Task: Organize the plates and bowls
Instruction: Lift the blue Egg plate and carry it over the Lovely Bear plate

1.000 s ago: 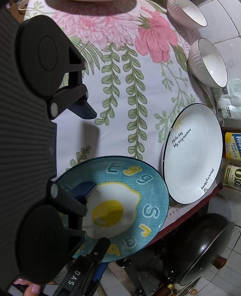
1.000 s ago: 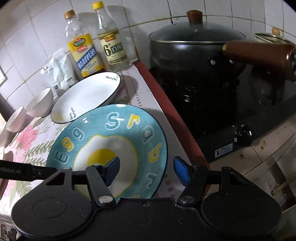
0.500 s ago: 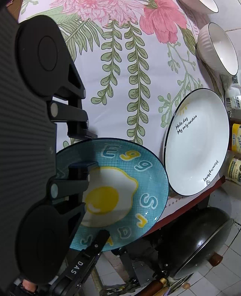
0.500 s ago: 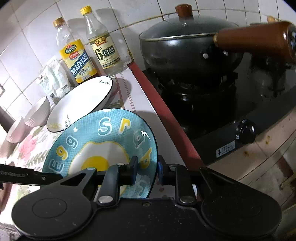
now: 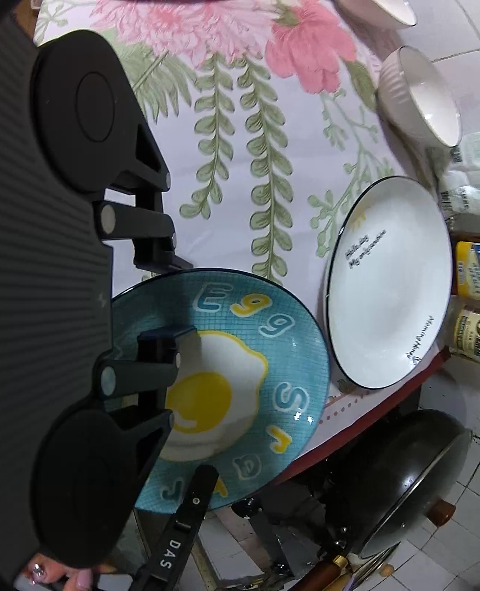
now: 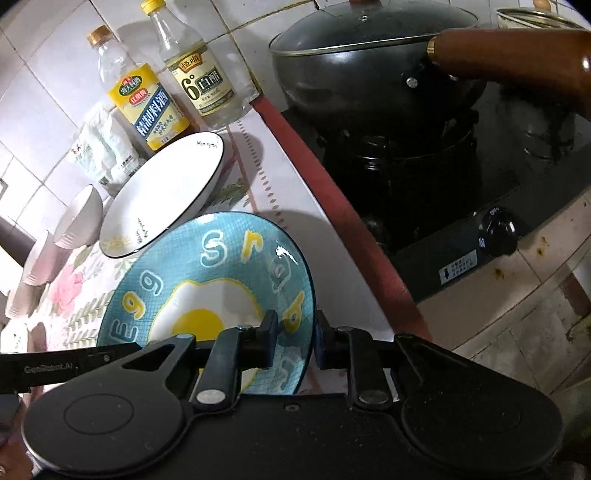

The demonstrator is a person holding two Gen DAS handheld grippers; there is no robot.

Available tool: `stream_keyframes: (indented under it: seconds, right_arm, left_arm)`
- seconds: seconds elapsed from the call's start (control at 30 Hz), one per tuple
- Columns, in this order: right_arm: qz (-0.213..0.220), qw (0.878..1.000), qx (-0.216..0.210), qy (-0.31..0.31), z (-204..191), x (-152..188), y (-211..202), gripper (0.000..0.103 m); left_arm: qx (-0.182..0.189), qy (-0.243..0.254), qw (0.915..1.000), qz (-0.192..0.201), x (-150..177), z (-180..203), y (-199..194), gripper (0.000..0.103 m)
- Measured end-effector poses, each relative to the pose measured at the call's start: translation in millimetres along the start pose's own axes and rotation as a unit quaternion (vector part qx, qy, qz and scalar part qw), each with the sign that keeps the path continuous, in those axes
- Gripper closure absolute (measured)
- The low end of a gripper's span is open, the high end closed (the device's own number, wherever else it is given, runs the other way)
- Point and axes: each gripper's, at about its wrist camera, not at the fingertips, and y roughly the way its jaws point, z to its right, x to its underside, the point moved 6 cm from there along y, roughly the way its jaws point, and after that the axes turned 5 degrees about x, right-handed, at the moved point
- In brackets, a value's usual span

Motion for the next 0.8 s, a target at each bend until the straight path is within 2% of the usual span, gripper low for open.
stream_keyframes:
  seconds: [0.23, 0.5, 0.8]
  right_arm:
    - [-0.012, 1.0, -0.014, 0.011, -18.9, 3.5, -18.4, 0.087]
    - [-0.029, 0.999, -0.023, 0.011, -50.9, 5.1, -31.6, 0.088]
    - [-0.041, 0.997, -0.056, -0.022, -102.0, 8.4, -60.9, 0.087]
  left_arm:
    - [-0.017, -0.002, 0.9998, 0.009, 1.6, -16.0, -22.6, 0.077]
    - [-0.023, -0.015, 0.9995, 0.013, 8.7, -40.1, -55.2, 0.077]
    - [-0.041, -0.024, 0.9984, 0.03, 16.2, -72.2, -116.8, 0.077]
